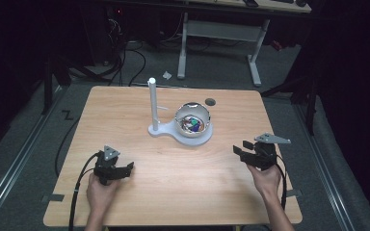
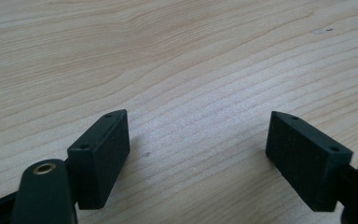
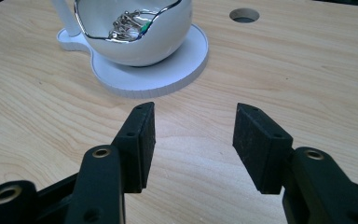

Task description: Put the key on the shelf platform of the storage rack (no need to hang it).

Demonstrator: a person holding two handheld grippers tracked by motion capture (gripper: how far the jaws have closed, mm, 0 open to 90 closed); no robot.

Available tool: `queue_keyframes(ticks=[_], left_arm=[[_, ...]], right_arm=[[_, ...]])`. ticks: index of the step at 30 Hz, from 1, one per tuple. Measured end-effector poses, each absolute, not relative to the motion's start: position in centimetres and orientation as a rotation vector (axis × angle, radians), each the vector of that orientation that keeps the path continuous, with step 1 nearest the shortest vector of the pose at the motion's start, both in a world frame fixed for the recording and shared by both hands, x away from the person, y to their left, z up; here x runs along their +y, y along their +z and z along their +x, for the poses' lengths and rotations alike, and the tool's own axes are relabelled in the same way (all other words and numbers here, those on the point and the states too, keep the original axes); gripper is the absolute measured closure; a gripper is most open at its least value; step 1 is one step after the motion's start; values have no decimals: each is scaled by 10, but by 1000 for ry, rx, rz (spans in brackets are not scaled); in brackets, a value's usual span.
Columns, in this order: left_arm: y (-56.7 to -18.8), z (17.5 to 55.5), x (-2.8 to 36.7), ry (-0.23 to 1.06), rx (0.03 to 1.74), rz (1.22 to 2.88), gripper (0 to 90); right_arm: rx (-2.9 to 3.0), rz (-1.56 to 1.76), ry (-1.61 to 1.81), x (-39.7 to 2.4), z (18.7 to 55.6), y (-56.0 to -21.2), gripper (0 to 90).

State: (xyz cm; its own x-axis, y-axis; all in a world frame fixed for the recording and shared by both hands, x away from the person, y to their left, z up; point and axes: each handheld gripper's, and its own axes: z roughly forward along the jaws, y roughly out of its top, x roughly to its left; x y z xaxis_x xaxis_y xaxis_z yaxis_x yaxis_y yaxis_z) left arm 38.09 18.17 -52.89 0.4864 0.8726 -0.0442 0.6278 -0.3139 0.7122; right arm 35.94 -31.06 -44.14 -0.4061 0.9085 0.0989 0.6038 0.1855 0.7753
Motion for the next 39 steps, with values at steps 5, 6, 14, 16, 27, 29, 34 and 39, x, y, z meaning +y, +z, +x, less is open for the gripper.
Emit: queue_keyframes(ticks=[5,6,14,16,27,29,34,39], left_arm=[[-529,381,182,463,1233,2054,221],[-529,381,182,463,1233,2054,221],[-529,381,182,463,1233,2055,221],[-529,381,182,465,1234,2053,221],[-529,381,182,465,1234,2053,221],[-529,381,182,465,1234,2054,221],[-529,381,182,465,1234,2053,221],[-529,381,182,465,1234,2054,221]], right_arm=[[2091,1446,1064,-312,359,-455,478],[2091,1446,1064,-312,359,-455,478],[2103,1473,1042,-310,357,-473,475],[2099,1473,1037,-311,357,-476,475],[2099,1494,998,-312,355,-490,473],[2096,1501,993,-313,355,-491,471],[2089,1505,951,-314,354,-499,459],[2085,1510,902,-314,355,-509,453]])
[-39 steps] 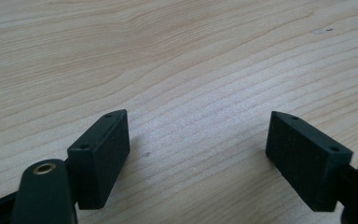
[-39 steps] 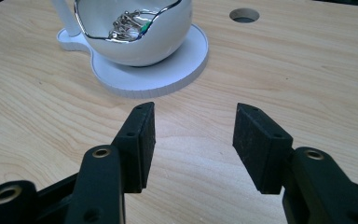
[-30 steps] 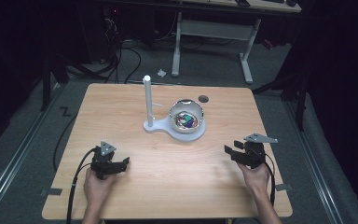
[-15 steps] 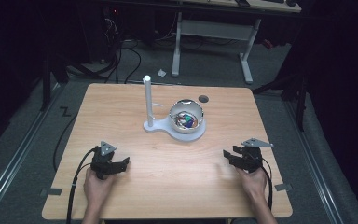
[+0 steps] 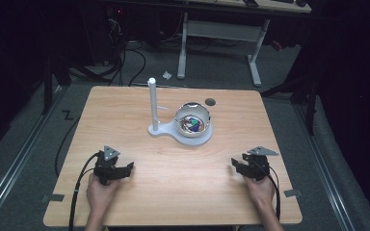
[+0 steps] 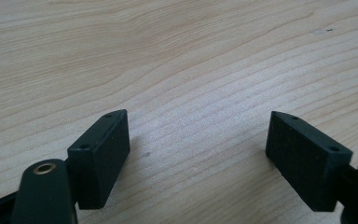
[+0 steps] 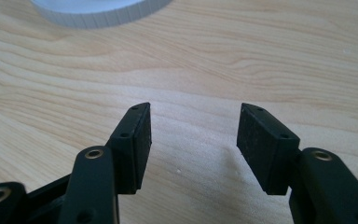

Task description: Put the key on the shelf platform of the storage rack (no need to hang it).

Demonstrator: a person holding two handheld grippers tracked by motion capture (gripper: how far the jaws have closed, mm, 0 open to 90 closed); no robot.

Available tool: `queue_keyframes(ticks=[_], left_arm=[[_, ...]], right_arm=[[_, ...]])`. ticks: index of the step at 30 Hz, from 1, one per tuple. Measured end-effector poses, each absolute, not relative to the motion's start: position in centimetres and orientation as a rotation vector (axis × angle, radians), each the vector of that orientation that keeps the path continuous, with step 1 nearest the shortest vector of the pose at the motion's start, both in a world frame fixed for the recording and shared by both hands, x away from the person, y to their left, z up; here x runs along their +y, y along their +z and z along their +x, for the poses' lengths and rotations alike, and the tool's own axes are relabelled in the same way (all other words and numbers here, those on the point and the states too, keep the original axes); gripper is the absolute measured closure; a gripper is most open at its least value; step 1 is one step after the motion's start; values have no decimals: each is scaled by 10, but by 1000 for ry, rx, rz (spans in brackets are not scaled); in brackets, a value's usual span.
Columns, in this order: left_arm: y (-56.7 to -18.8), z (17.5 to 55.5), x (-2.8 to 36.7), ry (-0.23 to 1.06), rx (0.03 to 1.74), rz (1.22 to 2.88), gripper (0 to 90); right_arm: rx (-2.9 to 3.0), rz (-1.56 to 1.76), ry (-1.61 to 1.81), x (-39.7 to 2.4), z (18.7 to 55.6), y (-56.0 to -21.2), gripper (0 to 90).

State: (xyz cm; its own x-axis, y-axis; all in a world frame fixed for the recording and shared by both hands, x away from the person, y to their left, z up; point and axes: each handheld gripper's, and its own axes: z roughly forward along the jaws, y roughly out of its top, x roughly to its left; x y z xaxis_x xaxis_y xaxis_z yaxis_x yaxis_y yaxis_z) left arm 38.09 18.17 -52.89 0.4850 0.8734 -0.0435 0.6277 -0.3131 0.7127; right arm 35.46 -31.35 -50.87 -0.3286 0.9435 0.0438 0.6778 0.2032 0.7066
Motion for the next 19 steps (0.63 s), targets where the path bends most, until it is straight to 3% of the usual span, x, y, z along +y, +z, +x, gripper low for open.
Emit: queue_keyframes(ticks=[19], left_arm=[[-529,381,182,465,1234,2053,221]], right_arm=[[2070,1498,836,-311,352,-518,420]])
